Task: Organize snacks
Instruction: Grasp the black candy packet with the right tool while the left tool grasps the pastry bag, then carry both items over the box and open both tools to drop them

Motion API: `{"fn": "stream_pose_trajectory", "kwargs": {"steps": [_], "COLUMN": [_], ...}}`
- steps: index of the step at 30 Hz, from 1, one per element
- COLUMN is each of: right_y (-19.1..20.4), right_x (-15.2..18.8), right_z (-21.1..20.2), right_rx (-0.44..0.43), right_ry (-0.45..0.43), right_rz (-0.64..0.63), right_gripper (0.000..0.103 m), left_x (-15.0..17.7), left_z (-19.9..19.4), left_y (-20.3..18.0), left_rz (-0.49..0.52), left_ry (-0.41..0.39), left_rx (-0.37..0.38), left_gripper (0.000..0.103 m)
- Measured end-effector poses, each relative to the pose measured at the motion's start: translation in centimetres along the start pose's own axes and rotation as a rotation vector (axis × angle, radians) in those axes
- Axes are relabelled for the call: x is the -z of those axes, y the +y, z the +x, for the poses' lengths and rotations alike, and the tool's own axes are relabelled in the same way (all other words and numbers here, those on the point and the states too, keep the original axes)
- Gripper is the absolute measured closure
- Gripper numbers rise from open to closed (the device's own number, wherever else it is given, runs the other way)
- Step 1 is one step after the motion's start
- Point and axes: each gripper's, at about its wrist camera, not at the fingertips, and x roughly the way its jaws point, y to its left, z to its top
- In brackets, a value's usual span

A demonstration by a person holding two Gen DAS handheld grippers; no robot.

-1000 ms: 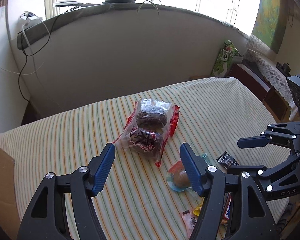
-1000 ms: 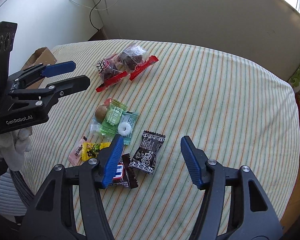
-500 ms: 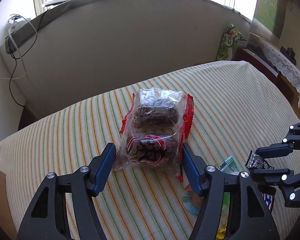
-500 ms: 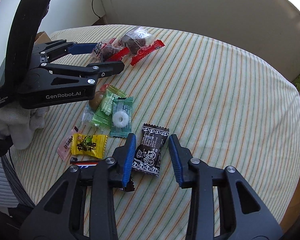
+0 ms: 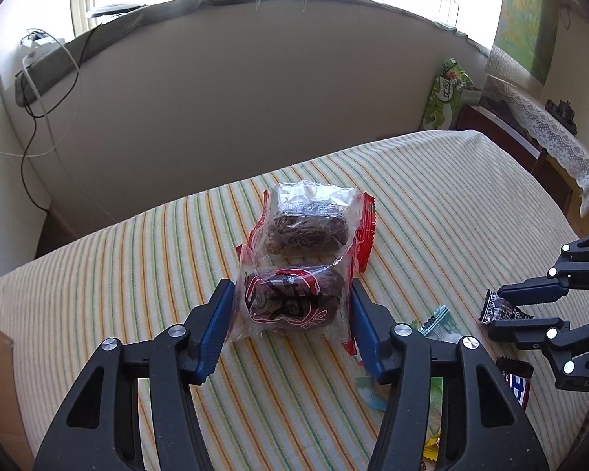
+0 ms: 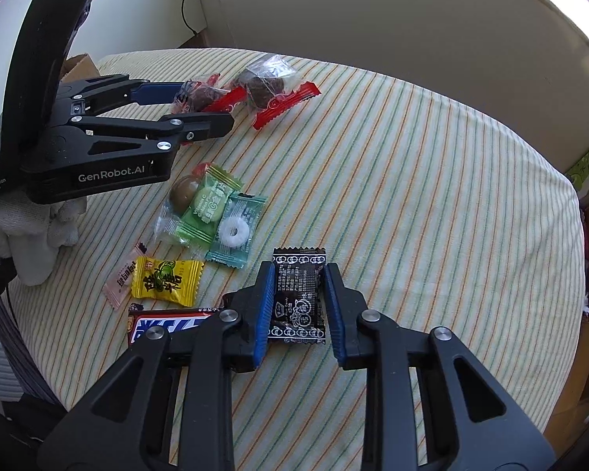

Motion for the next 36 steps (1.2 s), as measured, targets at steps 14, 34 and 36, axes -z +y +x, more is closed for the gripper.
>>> {"fn": "stream_pose_trajectory", "kwargs": {"steps": [14, 34, 36], "right_y": [-1.3, 8.6, 10.2], "right_x": [0.5, -3.1, -3.7], "right_z": [-4.9, -8.4, -8.5], "right_rx": [-0.013, -0.063, -0.079], "right_ry": [-0.092, -0.167, -0.171], "right_rz": [0.048, -0.113, -0.139], "right_gripper": [0.077, 0.077, 0.077], "left_x": [1.5, 6.5, 7.3], "left_z": [-6.4, -16.7, -17.6], "left_y": [1.0, 4.9, 6.0], "left_rz": [-0.029, -0.093, -0.11], "left_ry": [-0.075, -0.157, -0.157], "left_rx": [-0.004, -0.11, -0.13], "left_gripper": [0.046, 0.046, 0.046]}}
